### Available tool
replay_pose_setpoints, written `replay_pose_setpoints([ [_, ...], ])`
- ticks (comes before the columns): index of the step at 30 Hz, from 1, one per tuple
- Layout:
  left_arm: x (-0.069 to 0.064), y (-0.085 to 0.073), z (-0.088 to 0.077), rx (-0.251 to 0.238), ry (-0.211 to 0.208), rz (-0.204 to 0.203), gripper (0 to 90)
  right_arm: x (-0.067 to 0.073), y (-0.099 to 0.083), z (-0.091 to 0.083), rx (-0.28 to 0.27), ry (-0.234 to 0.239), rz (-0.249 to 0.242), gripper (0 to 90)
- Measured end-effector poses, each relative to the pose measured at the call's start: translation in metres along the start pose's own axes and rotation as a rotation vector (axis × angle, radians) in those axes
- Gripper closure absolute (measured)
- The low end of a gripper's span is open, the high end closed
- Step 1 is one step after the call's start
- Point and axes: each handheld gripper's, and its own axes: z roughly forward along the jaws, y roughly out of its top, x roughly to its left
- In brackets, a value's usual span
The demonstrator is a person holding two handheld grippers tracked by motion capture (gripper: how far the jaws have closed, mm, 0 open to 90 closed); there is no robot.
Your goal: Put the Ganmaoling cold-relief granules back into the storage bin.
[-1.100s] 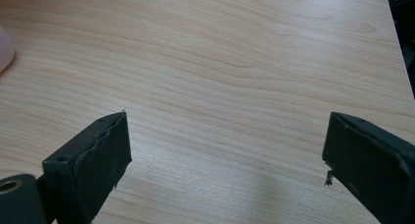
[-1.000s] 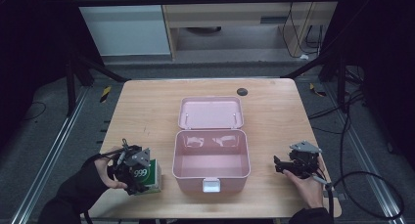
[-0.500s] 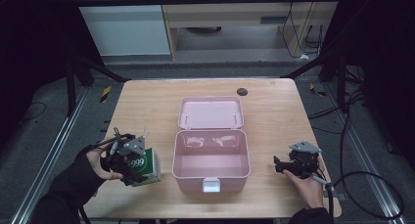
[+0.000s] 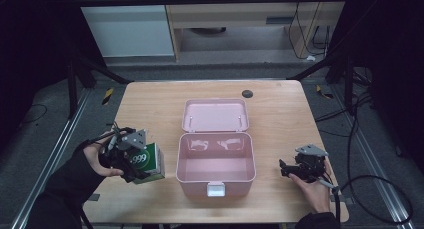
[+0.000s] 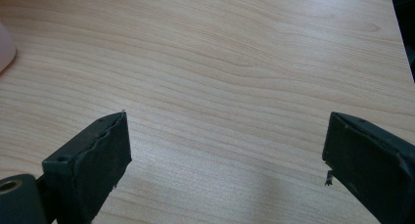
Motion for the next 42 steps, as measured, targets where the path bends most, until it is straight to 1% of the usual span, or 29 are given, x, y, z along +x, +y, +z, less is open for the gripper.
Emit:
replay_pose_setpoints([
  [3,0.000,0.005,-0.004,-0.005,0.002,0.012,14.1,0.000,0.000,0.000,0.000,0.002,0.001,4.2],
  [7,0.001,0.011,-0.010,0.004,0.001,0.026,14.2,0.000,0.000,0.000,-0.001,0.002,-0.001,4.2],
  [11,0.001,0.017,-0.017,-0.021,-0.004,0.033,14.3,0.000,0.000,0.000,0.000,0.001,0.002,4.2],
  [12,0.002,0.020,-0.018,-0.032,-0.001,0.047,14.3,0.000,0.000,0.000,-0.001,0.001,-0.001,4.2],
  [15,0.002,0.022,-0.020,-0.043,-0.004,0.052,14.3,0.000,0.000,0.000,-0.002,0.000,0.000,4.2],
  [16,0.002,0.025,-0.021,-0.050,-0.006,0.060,14.3,0.000,0.000,0.000,-0.002,0.001,-0.001,4.2],
  [21,0.003,0.033,-0.022,-0.053,-0.009,0.079,14.4,0.000,0.000,0.000,-0.001,0.000,0.000,4.2],
  [23,0.002,0.036,-0.022,-0.057,-0.008,0.078,14.4,0.000,0.000,0.000,-0.001,0.000,0.000,4.2],
  [24,0.002,0.041,-0.023,-0.052,-0.009,0.088,14.4,0.000,0.000,0.000,-0.002,-0.001,0.001,4.2],
  [26,0.002,0.043,-0.023,-0.055,-0.010,0.089,14.4,0.000,0.000,0.000,-0.002,0.000,0.002,4.2],
  [29,0.001,0.053,-0.024,-0.045,-0.012,0.105,14.5,0.000,0.000,0.000,-0.001,0.000,0.001,4.2],
  [30,0.001,0.053,-0.024,-0.045,-0.012,0.105,14.5,0.000,0.000,0.000,-0.001,0.000,0.001,4.2],
  [38,0.000,0.074,-0.021,-0.037,-0.022,0.138,14.5,-0.001,0.000,0.000,-0.003,-0.001,0.001,4.1],
  [42,0.000,0.083,-0.020,-0.040,-0.024,0.144,14.6,-0.001,0.000,0.000,-0.002,-0.001,0.001,4.1],
])
